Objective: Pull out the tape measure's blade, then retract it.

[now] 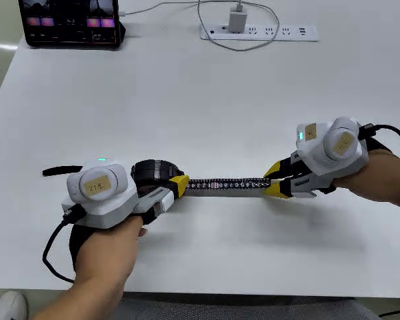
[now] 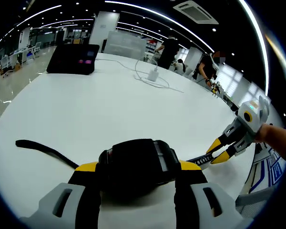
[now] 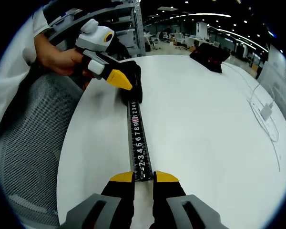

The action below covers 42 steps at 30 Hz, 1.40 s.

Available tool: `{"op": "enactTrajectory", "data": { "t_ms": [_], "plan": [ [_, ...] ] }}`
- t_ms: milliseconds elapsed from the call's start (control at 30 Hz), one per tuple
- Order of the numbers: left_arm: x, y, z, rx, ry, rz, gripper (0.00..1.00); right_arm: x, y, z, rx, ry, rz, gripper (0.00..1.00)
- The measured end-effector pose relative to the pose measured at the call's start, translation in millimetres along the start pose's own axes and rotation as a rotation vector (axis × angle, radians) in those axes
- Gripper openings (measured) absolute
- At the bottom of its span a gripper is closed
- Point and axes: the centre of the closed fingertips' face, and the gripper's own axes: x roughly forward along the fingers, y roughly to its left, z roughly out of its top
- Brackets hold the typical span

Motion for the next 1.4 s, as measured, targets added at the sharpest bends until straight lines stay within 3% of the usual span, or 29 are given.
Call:
{"op": "enactTrajectory", "data": {
  "t_ms": [1400],
  "plan": [
    [-0.6, 0.7, 1.2, -0.030, -0.004, -0.015, 0.58, 34.4, 2.1, 42.4, -0.008, -0.066, 0.034, 0.11]
  ]
}}
